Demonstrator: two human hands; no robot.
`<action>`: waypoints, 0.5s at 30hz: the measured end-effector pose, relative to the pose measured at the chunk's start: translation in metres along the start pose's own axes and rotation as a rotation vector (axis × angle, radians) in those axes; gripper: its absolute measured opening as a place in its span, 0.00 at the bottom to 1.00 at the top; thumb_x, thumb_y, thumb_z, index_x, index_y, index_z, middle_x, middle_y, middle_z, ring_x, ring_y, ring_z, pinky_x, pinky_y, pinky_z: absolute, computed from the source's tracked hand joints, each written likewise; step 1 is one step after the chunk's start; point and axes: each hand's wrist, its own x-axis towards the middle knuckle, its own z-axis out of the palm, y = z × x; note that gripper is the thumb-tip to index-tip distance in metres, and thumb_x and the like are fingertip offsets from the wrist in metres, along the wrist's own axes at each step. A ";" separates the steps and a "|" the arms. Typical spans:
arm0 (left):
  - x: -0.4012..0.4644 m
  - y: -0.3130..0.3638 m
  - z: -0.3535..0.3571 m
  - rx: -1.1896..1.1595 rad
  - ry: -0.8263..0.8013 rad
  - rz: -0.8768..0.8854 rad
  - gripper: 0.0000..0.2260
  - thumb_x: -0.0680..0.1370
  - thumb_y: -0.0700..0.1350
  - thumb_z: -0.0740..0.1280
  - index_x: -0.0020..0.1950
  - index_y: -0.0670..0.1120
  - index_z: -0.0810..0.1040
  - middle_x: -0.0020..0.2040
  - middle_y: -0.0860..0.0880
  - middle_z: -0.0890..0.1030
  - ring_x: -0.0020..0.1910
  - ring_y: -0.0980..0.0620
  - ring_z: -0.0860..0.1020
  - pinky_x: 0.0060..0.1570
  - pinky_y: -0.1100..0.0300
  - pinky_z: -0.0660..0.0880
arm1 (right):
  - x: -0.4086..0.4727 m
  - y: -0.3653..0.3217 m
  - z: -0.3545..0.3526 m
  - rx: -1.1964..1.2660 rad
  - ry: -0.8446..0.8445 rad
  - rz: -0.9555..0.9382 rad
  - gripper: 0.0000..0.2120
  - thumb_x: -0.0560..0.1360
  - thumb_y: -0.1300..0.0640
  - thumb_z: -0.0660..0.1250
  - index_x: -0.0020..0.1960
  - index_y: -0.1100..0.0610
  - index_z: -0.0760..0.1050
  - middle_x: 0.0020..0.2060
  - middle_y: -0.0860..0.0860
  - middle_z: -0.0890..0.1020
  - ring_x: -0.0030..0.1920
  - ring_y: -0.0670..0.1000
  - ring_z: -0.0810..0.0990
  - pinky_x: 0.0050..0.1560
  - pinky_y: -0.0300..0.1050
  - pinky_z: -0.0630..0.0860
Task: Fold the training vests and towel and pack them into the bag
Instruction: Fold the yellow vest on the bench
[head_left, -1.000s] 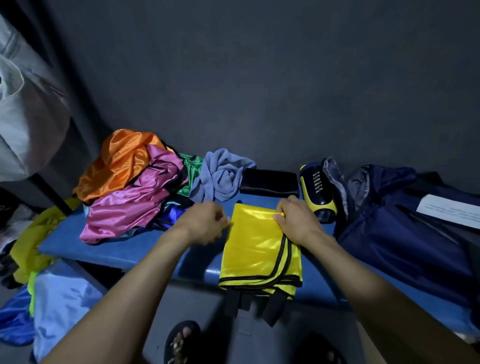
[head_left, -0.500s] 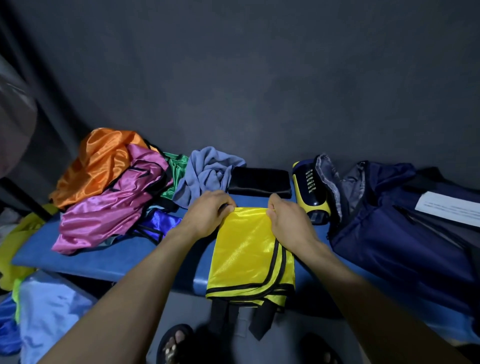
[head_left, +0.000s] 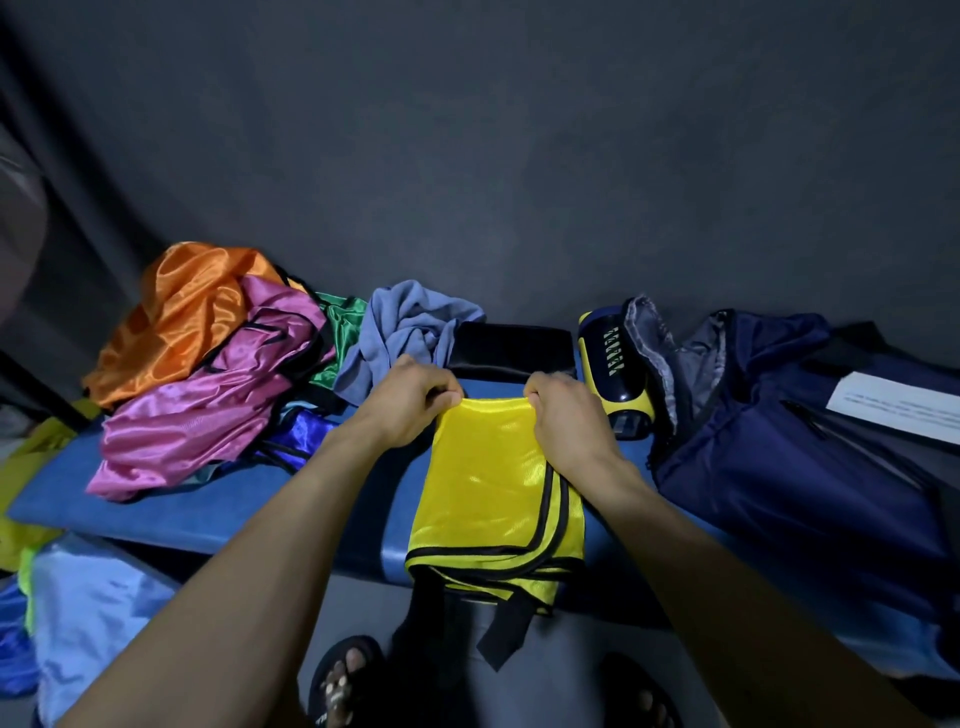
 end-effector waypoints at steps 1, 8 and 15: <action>0.000 0.001 0.001 0.010 -0.005 -0.005 0.07 0.84 0.46 0.66 0.47 0.51 0.80 0.42 0.60 0.79 0.47 0.48 0.72 0.50 0.51 0.68 | -0.002 -0.002 -0.001 -0.031 -0.016 -0.009 0.13 0.81 0.70 0.59 0.60 0.59 0.75 0.54 0.56 0.76 0.47 0.59 0.78 0.42 0.57 0.78; -0.019 0.015 0.004 0.141 0.116 0.009 0.12 0.81 0.49 0.69 0.63 0.48 0.79 0.59 0.48 0.77 0.58 0.45 0.72 0.53 0.44 0.75 | -0.045 -0.015 -0.016 -0.161 -0.195 -0.335 0.22 0.87 0.49 0.54 0.78 0.53 0.65 0.81 0.54 0.60 0.81 0.57 0.54 0.79 0.54 0.53; -0.077 0.045 -0.024 -0.048 0.021 0.131 0.03 0.79 0.43 0.74 0.50 0.51 0.84 0.48 0.54 0.84 0.46 0.56 0.80 0.48 0.51 0.79 | -0.075 -0.002 -0.001 -0.055 -0.290 -0.387 0.23 0.88 0.49 0.50 0.80 0.54 0.63 0.80 0.53 0.63 0.81 0.53 0.57 0.81 0.52 0.54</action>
